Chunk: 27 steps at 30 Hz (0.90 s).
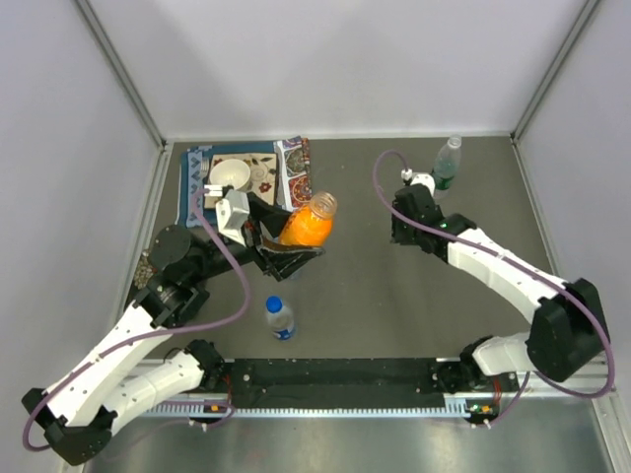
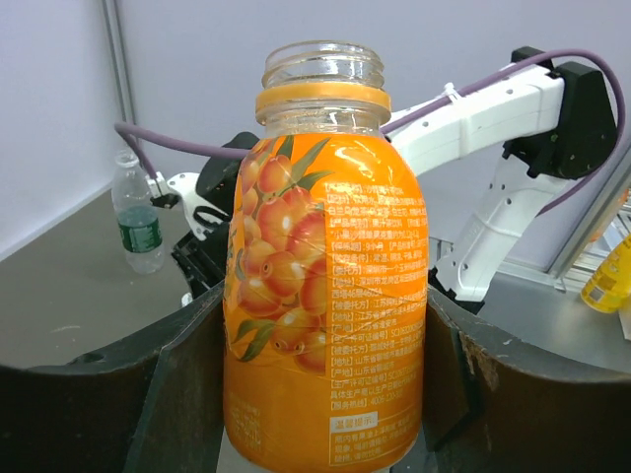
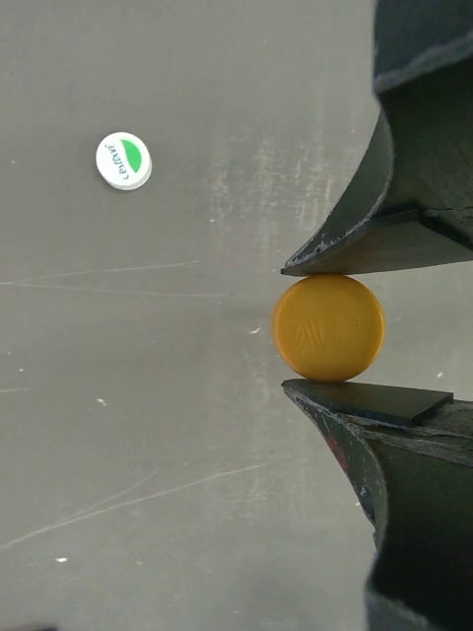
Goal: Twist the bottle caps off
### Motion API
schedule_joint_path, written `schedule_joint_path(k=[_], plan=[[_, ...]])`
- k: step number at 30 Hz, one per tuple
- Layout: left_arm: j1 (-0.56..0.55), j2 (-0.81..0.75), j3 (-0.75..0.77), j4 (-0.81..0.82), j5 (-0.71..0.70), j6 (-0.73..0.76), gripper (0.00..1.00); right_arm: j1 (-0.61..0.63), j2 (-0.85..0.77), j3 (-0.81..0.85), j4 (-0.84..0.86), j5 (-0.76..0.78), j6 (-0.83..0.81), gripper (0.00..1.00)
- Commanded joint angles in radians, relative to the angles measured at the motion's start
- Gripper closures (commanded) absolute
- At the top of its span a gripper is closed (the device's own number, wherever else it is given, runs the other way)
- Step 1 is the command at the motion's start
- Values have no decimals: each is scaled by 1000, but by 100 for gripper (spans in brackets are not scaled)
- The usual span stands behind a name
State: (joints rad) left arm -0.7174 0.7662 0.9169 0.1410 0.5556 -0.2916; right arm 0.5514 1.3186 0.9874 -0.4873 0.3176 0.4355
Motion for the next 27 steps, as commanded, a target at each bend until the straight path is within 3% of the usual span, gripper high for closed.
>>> schedule_joint_path(k=[1,11,26,27], plan=[[1,-33,-29,-6,-29,28,65,-5,107,37,185,35,63,100],[1,-87,-56,-46,-54,49,65,-56,404,163,227,-9,54,100],[3,-100,-70,-57,-71,55,65,-105,594,278,176,-34,51,100],[3,-99,-70,-57,-71,55,65,-107,599,281,173,-38,46,95]])
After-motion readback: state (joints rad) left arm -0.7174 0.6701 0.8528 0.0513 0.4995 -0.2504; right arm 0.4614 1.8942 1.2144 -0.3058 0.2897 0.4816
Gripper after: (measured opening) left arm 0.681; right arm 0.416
